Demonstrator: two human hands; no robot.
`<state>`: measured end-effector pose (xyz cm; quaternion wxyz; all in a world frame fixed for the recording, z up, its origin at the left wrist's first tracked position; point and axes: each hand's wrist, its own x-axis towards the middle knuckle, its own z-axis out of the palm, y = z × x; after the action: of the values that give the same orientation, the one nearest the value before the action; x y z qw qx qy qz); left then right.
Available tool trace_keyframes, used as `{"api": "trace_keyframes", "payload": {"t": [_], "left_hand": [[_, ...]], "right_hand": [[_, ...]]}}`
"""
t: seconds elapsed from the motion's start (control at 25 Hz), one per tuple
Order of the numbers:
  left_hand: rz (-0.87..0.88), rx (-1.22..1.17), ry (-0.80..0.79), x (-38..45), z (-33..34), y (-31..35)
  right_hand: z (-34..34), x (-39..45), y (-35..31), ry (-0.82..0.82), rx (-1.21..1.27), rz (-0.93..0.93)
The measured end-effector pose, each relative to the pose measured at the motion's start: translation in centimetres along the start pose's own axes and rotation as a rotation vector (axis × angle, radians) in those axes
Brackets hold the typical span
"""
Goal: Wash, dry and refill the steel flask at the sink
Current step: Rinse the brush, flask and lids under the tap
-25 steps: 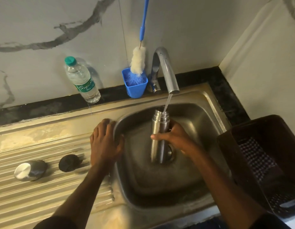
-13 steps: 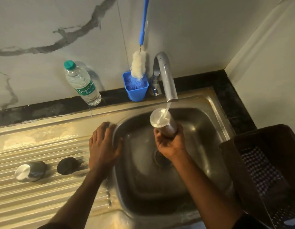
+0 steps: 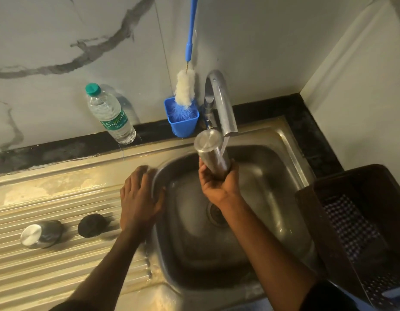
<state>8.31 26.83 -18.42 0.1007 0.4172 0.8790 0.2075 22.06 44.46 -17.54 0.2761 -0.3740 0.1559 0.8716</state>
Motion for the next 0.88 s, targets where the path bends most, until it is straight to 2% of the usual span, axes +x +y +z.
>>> {"api": "trace_keyframes", "payload": {"t": [0.16, 0.24, 0.32, 0.4, 0.48, 0.52, 0.6, 0.76, 0.88], "left_hand": [[0.004, 0.013, 0.005, 0.0, 0.0, -0.1], [0.006, 0.019, 0.01, 0.2, 0.1, -0.1], [0.011, 0.017, 0.015, 0.1, 0.1, -0.1], [0.013, 0.006, 0.016, 0.1, 0.0, -0.1], [0.011, 0.002, 0.014, 0.1, 0.0, 0.1], [0.01, 0.003, 0.012, 0.0, 0.0, 0.1], [0.015, 0.006, 0.01, 0.0, 0.1, 0.0], [0.01, 0.017, -0.003, 0.1, 0.3, -0.3], [0.004, 0.033, 0.001, 0.1, 0.4, -0.4]], "right_hand": [[-1.5, -1.9, 0.7, 0.007, -0.394, -0.035], [-3.2, -2.9, 0.5, 0.063, -0.635, -0.08], [-4.6, -4.1, -0.1, 0.143, -1.003, -0.218], [-5.5, -5.1, -0.8, 0.109, -1.329, -0.418], [-5.9, -5.6, -1.4, 0.066, -1.471, -0.549], [-6.1, -5.5, -1.5, 0.053, -1.447, -0.596], [-5.8, -4.8, -1.5, 0.022, -1.189, -0.619], [-4.0, -2.5, -2.0, -0.081, -0.369, -0.377], [-1.6, -1.0, -2.1, -0.067, -0.073, -0.255]]}}
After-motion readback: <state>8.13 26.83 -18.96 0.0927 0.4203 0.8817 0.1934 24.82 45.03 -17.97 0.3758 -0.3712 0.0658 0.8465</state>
